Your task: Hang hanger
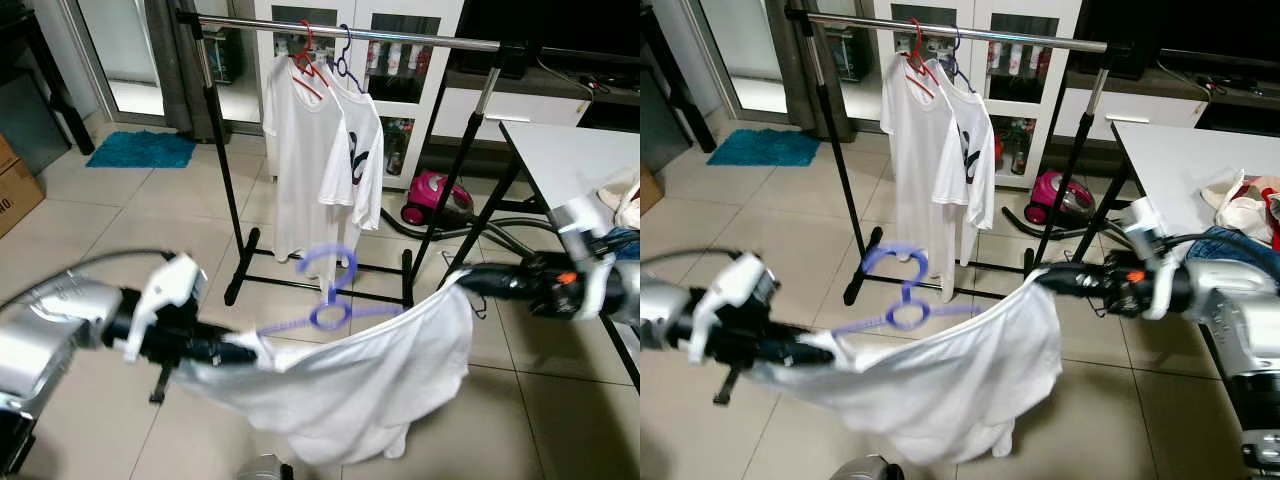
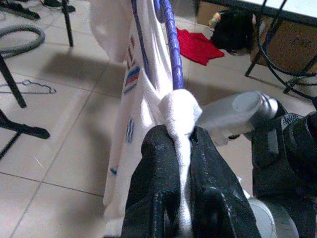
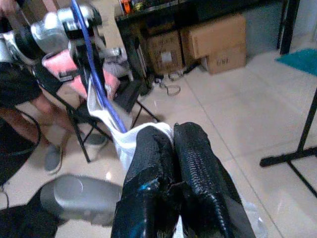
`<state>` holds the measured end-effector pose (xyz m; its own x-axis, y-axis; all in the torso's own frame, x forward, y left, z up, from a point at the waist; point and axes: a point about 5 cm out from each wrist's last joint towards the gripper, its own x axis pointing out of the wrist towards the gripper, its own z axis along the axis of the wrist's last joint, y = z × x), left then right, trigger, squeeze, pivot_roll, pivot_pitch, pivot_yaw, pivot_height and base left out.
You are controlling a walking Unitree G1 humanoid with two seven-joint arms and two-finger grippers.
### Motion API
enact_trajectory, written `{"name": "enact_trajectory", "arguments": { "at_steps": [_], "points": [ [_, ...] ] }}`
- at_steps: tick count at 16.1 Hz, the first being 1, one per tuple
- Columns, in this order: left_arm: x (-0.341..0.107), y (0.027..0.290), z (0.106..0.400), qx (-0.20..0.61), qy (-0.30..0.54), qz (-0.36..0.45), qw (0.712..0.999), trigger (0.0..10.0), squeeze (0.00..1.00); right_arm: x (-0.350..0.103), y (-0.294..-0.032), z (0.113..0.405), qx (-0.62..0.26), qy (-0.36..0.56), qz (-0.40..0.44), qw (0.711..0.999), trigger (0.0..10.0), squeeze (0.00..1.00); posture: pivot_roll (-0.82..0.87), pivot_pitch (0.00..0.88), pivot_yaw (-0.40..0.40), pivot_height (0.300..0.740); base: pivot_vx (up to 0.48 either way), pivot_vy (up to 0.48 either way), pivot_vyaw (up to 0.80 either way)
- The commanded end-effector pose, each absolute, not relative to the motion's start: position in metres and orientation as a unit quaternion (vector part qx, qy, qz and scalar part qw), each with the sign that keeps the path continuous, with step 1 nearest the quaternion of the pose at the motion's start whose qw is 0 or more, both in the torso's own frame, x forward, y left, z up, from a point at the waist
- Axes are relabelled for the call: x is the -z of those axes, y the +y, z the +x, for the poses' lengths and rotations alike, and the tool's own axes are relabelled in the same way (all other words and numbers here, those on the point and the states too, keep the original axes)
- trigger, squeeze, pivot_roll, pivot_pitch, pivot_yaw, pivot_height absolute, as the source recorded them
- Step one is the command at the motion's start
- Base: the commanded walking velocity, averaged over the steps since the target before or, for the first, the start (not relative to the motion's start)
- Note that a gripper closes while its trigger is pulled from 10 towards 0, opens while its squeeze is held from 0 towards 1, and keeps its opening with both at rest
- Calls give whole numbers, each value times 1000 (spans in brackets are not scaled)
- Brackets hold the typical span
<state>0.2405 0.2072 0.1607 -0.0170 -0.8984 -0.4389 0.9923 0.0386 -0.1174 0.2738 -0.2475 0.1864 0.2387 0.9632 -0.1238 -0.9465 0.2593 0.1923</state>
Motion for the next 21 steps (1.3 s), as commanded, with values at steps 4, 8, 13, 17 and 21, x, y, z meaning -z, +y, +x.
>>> {"name": "enact_trajectory", "arguments": {
  "at_steps": [4,8,13,17,21],
  "points": [
    [-156,205,230,704,228,120,662,0,0,-219,-253,283,-592,28,62,803,0,0,85,0,7,740,0,0,0],
    [-169,198,234,712,190,130,663,0,0,-199,-245,283,-594,89,34,799,0,0,86,0,1,740,0,0,0],
    [-176,194,235,716,177,139,661,0,0,-167,-237,291,-556,191,-52,807,10000,514,92,0,-8,740,0,0,0],
    [-178,202,237,704,185,144,671,0,0,-168,-243,295,-534,189,-52,823,10000,1000,97,0,-9,740,0,0,0],
    [-175,208,239,696,197,154,674,0,0,-182,-250,294,-536,157,-50,828,10000,1000,93,0,-7,740,0,0,0]
  ]
}}
